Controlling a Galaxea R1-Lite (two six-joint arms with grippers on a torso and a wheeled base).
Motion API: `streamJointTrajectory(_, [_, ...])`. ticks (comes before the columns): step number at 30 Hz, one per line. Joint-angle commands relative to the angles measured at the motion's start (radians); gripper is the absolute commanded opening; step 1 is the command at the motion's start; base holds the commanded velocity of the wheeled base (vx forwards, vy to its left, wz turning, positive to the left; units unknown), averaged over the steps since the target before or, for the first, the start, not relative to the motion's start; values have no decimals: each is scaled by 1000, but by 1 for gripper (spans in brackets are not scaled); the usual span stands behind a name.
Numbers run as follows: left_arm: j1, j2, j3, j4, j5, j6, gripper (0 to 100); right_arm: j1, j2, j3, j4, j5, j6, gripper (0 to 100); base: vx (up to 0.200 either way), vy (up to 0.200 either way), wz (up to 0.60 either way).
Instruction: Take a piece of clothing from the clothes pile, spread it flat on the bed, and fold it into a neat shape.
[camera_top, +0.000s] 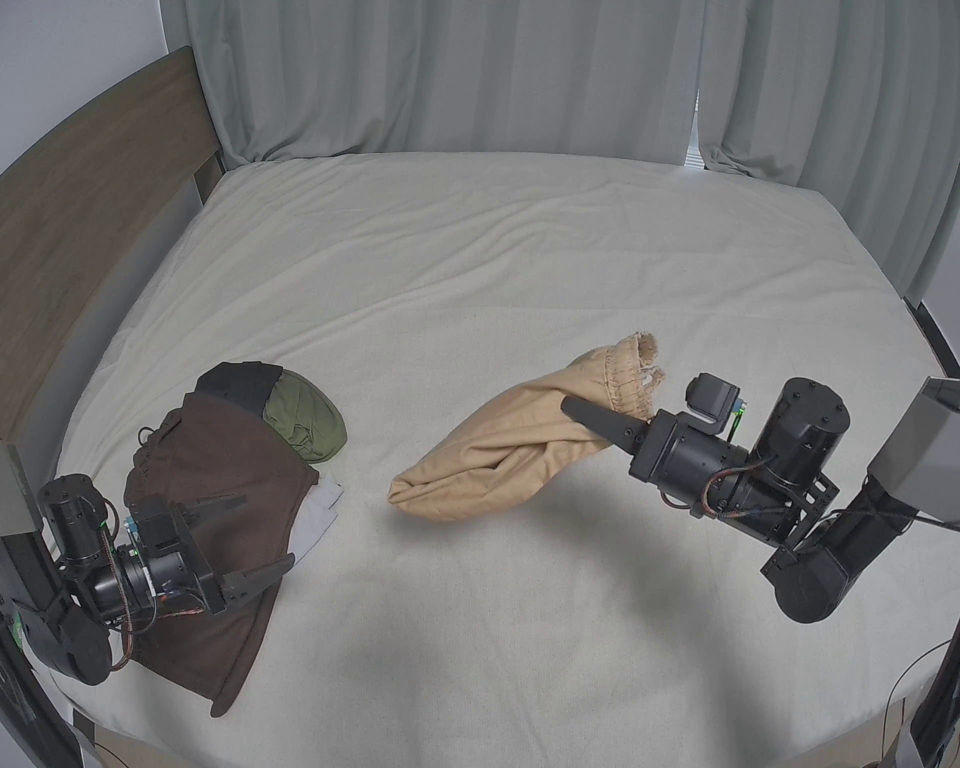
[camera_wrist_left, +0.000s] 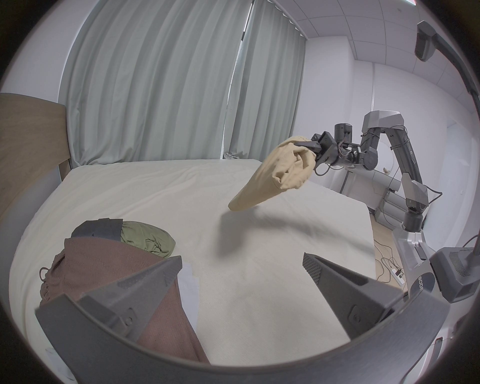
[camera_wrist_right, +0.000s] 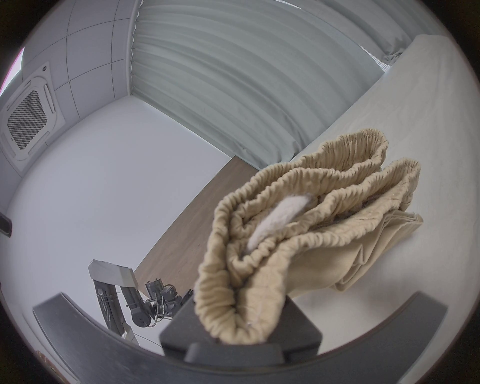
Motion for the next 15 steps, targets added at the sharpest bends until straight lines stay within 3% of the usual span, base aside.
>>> streamJointTrajectory(1, [0, 0, 0, 0, 0, 0, 100, -18, 14, -101, 63, 10, 1, 0, 0, 0, 0])
streamJointTrajectory(7, [0, -4, 0, 0, 0, 0, 100, -44, 17, -234, 195, 59, 12, 0, 0, 0, 0])
streamJointTrajectory(15, [-1, -2, 0, 0, 0, 0, 100, -64, 111, -356, 221, 64, 25, 0, 0, 0, 0])
